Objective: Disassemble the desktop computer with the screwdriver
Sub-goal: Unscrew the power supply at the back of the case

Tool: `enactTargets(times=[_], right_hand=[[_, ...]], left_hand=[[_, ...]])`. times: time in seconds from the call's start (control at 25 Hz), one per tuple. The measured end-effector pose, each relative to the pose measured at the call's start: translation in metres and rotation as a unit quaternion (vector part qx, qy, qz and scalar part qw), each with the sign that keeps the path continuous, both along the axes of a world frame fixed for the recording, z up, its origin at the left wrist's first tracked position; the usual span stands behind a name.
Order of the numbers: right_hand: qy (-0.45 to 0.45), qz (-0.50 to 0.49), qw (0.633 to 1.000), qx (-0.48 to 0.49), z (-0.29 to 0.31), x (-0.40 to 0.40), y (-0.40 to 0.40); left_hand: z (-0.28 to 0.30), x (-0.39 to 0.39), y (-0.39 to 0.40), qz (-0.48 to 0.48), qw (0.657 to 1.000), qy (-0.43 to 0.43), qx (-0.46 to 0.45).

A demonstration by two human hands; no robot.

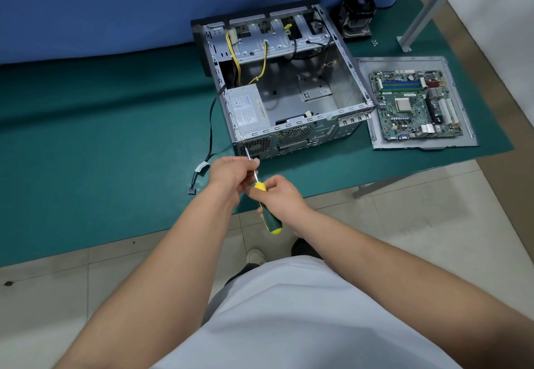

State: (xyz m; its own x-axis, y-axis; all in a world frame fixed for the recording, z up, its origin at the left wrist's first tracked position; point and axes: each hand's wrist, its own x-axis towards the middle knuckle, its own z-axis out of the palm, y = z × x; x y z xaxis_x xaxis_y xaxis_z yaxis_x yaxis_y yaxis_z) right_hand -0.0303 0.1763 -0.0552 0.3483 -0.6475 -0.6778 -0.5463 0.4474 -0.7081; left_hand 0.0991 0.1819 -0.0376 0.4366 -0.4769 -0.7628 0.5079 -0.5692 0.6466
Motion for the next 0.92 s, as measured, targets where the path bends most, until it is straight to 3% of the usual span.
enactTargets(times=[0.12,0.24,0.44,0.64,0.76,0.92], right_hand=[[-0.130,-0.021,0.973,0.189,0.006,-0.011,0.005],[-0.174,-0.049,0.947,0.267,0.008,-0.017,0.007],[-0.175,-0.115,0.959,0.189,0.008,-0.013,0.007],[-0.154,-0.113,0.971,0.145,0.008,-0.010,0.007],[-0.168,-0.107,0.966,0.165,0.010,-0.011,0.007],[-0.181,-0.073,0.942,0.271,0.018,-0.020,0.006]], left_hand=[[0.001,0.001,0.002,0.004,0.999,0.036,-0.024],[0.001,0.004,0.004,0.007,0.998,0.053,-0.045],[-0.002,0.001,0.005,-0.018,0.996,0.071,-0.053],[-0.006,-0.008,0.007,-0.018,1.000,-0.002,-0.012],[-0.004,-0.008,0.007,0.001,1.000,0.007,-0.026],[-0.001,-0.007,0.011,-0.007,0.999,0.024,-0.046]])
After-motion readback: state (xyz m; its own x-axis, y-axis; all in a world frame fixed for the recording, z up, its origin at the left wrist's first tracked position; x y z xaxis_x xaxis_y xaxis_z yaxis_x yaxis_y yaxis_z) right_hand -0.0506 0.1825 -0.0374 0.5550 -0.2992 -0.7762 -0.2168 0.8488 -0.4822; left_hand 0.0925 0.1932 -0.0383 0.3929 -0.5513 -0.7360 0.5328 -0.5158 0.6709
